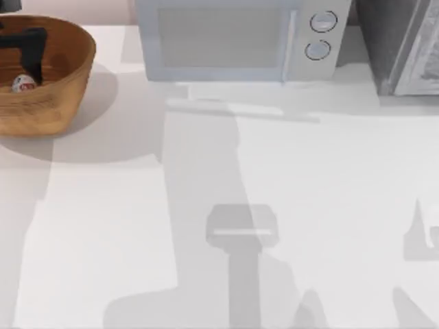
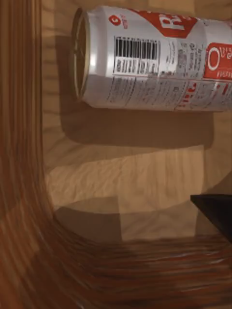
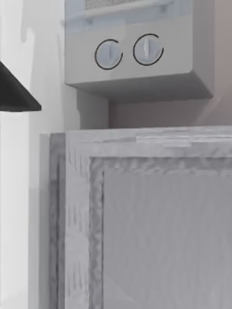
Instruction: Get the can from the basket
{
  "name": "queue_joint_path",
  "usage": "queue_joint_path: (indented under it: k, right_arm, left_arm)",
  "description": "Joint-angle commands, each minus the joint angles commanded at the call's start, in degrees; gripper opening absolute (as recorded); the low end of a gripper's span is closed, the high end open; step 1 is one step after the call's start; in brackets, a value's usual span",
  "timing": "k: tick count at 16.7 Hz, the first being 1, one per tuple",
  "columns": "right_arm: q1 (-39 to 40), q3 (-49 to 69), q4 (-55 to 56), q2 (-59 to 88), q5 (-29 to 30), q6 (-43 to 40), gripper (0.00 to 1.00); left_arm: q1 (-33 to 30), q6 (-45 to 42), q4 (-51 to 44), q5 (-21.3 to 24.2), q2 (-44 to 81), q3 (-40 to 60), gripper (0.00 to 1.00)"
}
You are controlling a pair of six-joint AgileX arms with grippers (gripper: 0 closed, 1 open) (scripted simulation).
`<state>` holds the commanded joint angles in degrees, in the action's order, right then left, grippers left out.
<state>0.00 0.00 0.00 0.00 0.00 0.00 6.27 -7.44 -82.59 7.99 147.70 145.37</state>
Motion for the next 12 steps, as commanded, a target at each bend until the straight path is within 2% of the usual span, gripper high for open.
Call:
queue_joint_path:
  k: [8,12]
  right_arm:
    - [0.0,0.0,0.0,0.0,0.0,0.0,1.0]
    - [0.0,0.0,0.0,0.0,0.0,0.0,1.0]
  left_arm:
    - [-0.9,0.7,12.2,-0.1,0.2,-12.1,1.0]
    - [-1.0,0.8,13.3,-0.1,0.2,-13.1,1.0]
